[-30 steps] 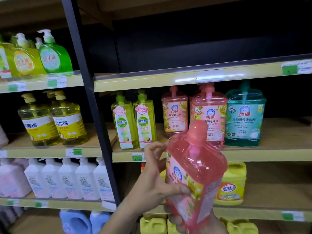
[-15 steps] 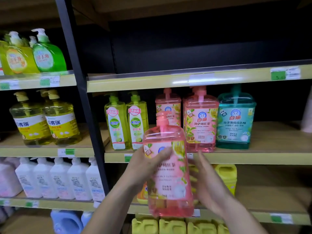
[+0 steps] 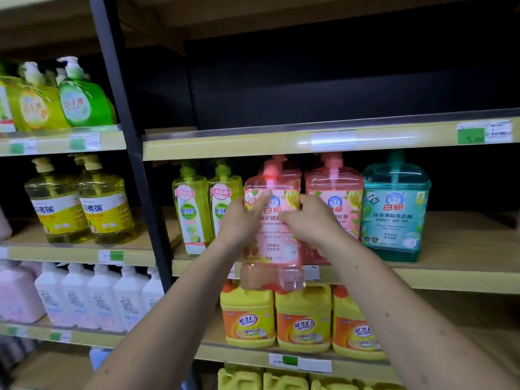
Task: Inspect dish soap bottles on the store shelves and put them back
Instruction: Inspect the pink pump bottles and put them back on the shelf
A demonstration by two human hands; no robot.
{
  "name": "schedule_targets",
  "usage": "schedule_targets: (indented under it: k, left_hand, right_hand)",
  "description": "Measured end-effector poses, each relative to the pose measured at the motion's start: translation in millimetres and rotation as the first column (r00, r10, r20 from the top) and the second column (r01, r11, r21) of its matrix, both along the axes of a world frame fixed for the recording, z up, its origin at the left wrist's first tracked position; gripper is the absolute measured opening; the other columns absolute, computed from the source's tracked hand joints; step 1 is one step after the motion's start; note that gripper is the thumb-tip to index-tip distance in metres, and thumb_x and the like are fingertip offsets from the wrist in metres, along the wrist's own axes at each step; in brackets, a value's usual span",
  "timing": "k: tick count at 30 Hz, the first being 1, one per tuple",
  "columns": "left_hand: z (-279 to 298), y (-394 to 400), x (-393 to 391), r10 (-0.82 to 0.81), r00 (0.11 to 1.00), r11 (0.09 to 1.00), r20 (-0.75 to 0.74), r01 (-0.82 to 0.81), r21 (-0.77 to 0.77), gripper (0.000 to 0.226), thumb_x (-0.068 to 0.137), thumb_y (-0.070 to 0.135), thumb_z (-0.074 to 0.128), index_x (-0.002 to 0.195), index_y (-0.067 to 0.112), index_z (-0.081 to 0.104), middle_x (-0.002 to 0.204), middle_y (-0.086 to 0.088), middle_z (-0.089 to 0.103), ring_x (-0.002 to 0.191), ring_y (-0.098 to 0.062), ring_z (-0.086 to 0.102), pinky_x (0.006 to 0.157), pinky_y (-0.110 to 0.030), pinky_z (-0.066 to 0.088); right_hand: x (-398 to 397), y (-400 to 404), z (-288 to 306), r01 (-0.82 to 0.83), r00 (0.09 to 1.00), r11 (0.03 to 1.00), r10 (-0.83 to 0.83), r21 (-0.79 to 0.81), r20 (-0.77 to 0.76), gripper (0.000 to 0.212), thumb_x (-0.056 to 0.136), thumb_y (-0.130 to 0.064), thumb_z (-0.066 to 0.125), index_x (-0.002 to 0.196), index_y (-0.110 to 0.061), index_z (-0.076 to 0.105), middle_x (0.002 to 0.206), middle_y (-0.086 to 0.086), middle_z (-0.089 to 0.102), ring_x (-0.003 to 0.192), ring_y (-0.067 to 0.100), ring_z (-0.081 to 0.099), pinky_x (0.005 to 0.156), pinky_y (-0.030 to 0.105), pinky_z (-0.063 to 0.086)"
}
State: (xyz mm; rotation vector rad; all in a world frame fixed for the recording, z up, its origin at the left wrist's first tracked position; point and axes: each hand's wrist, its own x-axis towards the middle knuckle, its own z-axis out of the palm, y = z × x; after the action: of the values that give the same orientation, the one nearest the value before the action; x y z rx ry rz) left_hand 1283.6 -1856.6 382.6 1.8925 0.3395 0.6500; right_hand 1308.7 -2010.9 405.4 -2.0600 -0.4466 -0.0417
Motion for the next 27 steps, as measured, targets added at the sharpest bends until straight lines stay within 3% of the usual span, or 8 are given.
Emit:
schedule_targets:
  k: [5, 8, 11, 13, 16, 20, 24, 27]
  left_hand:
    - [17, 9, 21, 0.064, 0.998, 0.988, 0.011, -0.065, 0.141, 0.061, 0.098, 0.066, 0.064, 0.070, 0.016, 0.045, 0.066, -0.001, 0.049, 0.060, -0.023, 0.048, 0.056, -0.034, 0.035]
    - [18, 13, 32, 0.072, 0.997, 0.984, 0.037, -0.077, 0.158, 0.057, 0.100, 0.066, 0.062, 0.071, 0.018, 0.047, 0.062, 0.002, 0.047, 0.061, -0.023, 0.050, 0.052, -0.035, 0.030]
    - [13, 15, 44, 0.001, 0.999, 0.991, 0.034, -0.006, 0.135, 0.063, 0.103, 0.067, 0.054, 0.111, 0.006, 0.062, 0.085, -0.004, 0.058, 0.085, -0.032, 0.060, 0.064, -0.039, 0.046]
    - [9, 15, 51, -0.053, 0.998, 0.992, 0.039, 0.048, 0.118, 0.080, 0.101, 0.073, 0.052, 0.137, 0.001, 0.053, 0.114, -0.016, 0.066, 0.105, -0.038, 0.067, 0.078, -0.042, 0.055]
    - [7, 18, 59, -0.114, 0.992, 0.983, 0.061, 0.103, 0.153, 0.091, 0.095, 0.076, 0.058, 0.144, 0.000, 0.045, 0.118, -0.022, 0.066, 0.097, -0.037, 0.068, 0.059, -0.034, 0.044]
    - [2, 23, 69, -0.139, 0.986, 0.983, 0.094, 0.126, 0.134, 0.069, 0.101, 0.063, 0.061, 0.133, 0.004, 0.046, 0.105, -0.006, 0.064, 0.094, -0.028, 0.063, 0.067, -0.039, 0.049]
    - [-11, 22, 73, -0.168, 0.974, 0.983, 0.151, 0.155, 0.094, 0.050, 0.103, 0.052, 0.066, 0.119, 0.009, 0.048, 0.093, 0.004, 0.059, 0.078, -0.003, 0.058, 0.054, -0.017, 0.039]
    - [-25, 22, 74, -0.202, 0.954, 0.979, 0.221, 0.199, 0.036, 0.043, 0.104, 0.045, 0.067, 0.127, 0.011, 0.052, 0.105, 0.005, 0.068, 0.077, 0.012, 0.064, 0.062, -0.009, 0.047]
  right_hand:
    - [18, 18, 11, 0.080, 0.996, 0.996, -0.078, -0.035, 0.043, 0.014, 0.100, -0.018, 0.065, 0.108, -0.008, 0.060, 0.104, 0.010, 0.065, 0.087, 0.028, 0.062, 0.059, 0.029, 0.041]
    - [24, 27, 13, 0.123, 0.989, 0.992, -0.121, -0.020, 0.085, 0.013, 0.103, -0.019, 0.064, 0.109, -0.008, 0.061, 0.102, 0.009, 0.064, 0.084, 0.027, 0.061, 0.057, 0.030, 0.041]
    - [30, 36, 13, 0.169, 0.981, 0.985, -0.166, -0.023, 0.098, 0.016, 0.103, -0.022, 0.064, 0.109, -0.007, 0.060, 0.099, 0.010, 0.065, 0.079, 0.026, 0.062, 0.055, 0.029, 0.040]
    - [33, 41, 12, 0.216, 0.973, 0.976, -0.214, -0.018, 0.091, 0.019, 0.102, -0.024, 0.066, 0.097, -0.009, 0.055, 0.090, 0.007, 0.060, 0.069, 0.021, 0.057, 0.051, 0.028, 0.036]
    - [40, 45, 7, 0.249, 0.964, 0.969, -0.248, 0.002, 0.093, 0.029, 0.103, -0.029, 0.065, 0.088, -0.011, 0.049, 0.083, 0.004, 0.052, 0.063, 0.018, 0.048, 0.049, 0.028, 0.033]
    - [47, 53, 1, 0.285, 0.953, 0.958, -0.287, 0.032, 0.097, 0.030, 0.106, -0.032, 0.062, 0.115, -0.006, 0.051, 0.086, -0.001, 0.048, 0.068, 0.013, 0.047, 0.048, 0.028, 0.029]
    - [50, 60, -12, 0.300, 0.946, 0.951, -0.307, 0.077, 0.107, 0.050, 0.106, -0.024, 0.060, 0.144, 0.003, 0.042, 0.123, 0.018, 0.065, 0.104, 0.036, 0.064, 0.057, 0.027, 0.037]
    - [49, 62, -24, 0.308, 0.940, 0.947, -0.317, 0.086, 0.129, 0.058, 0.106, -0.023, 0.061, 0.152, 0.003, 0.036, 0.132, 0.021, 0.065, 0.121, 0.035, 0.067, 0.075, 0.032, 0.046]
